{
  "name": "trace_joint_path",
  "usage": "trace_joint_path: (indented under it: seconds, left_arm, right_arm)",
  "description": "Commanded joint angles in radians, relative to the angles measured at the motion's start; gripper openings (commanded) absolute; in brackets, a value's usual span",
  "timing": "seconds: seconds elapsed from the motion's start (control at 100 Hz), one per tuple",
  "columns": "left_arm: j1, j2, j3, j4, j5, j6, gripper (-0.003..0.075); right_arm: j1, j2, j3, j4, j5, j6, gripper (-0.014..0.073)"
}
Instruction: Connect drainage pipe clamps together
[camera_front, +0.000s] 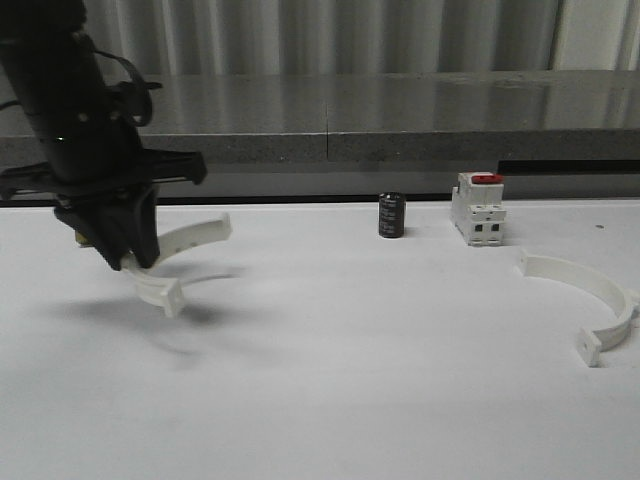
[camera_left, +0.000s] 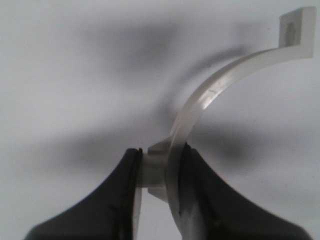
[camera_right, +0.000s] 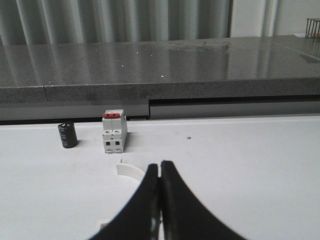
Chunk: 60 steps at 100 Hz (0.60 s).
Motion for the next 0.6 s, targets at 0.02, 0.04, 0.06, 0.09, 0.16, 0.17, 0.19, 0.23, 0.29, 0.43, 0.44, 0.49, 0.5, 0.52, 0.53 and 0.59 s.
trace_joint_path:
  seconds: [0.02, 0.04, 0.06, 0.09, 0.16, 0.17, 0.19, 0.23, 0.29, 0.43, 0.44, 0.49, 0.5, 0.52, 0.53, 0.59]
  left_arm:
    - [-0.045, -0.022, -0.027, -0.002, -0.046, -0.047, -0.0021]
    - [-0.051, -0.016, -0.027, -0.002, -0.049, -0.053, -0.0021]
    - [-0.055, -0.009, -0.027, -0.002, -0.054, -0.058, -0.0021]
    - [-0.061, 0.0, -0.027, -0.002, -0.06, -0.068, -0.0021]
    - [-0.073, 0.024, -0.027, -0.002, -0.064, -0.085, -0.0021]
    - [-0.075, 0.029, -0.027, -0.002, -0.064, -0.087, -0.0021]
    - [-0.081, 0.033, -0.027, -0.005, -0.065, -0.088, -0.0021]
    - [-0.086, 0.042, -0.027, -0.005, -0.065, -0.101, -0.0021]
    - [-0.1, 0.049, -0.027, -0.005, -0.069, -0.11, -0.0021]
    - [-0.116, 0.049, -0.027, -0.005, -0.097, -0.134, -0.002]
    - [-0.118, 0.049, -0.027, -0.005, -0.099, -0.134, -0.002]
    - [-0.12, 0.049, -0.027, -0.005, -0.098, -0.135, -0.002]
    - [-0.12, 0.049, -0.027, -0.005, -0.098, -0.135, -0.002]
    - [-0.12, 0.049, -0.027, -0.005, -0.098, -0.135, -0.002]
    - [-0.12, 0.049, -0.027, -0.005, -0.098, -0.135, -0.0018]
    - [-0.12, 0.049, -0.027, -0.005, -0.094, -0.135, 0.0002]
  right_arm:
    - [-0.001, -0.013, -0.016, -0.002, -0.074, -0.008, -0.006]
    - [-0.001, -0.013, -0.016, -0.002, -0.074, -0.008, -0.006]
    - [-0.001, -0.013, -0.016, -0.002, -0.074, -0.008, -0.006]
    - [-0.001, -0.013, -0.016, -0.002, -0.074, -0.008, -0.006]
    - [-0.001, -0.013, -0.016, -0.002, -0.074, -0.008, -0.006]
    - [-0.001, -0.013, -0.016, -0.002, -0.074, -0.008, -0.006]
    - [-0.001, -0.013, -0.016, -0.002, -0.074, -0.008, -0.006]
    - [-0.001, -0.013, -0.016, -0.002, -0.074, -0.008, -0.006]
    - [-0.001, -0.013, -0.016, -0.002, -0.074, -0.008, -0.006]
    - [-0.001, -0.013, -0.016, -0.002, -0.074, -0.008, -0.006]
    - [-0.001, -0.013, -0.016, -0.002, -0.074, -0.008, -0.006]
    - [-0.001, -0.013, -0.016, -0.002, -0.074, -0.008, -0.006]
    - [-0.001, -0.013, -0.016, -0.002, -0.074, -0.008, -0.006]
    - [-0.001, -0.013, -0.016, -0.002, -0.074, -0.008, -0.006]
    - [-0.001, -0.013, -0.016, -0.002, -0.074, -0.008, -0.006]
    - [-0.001, -0.013, -0.016, -0.002, -0.074, -0.008, -0.006]
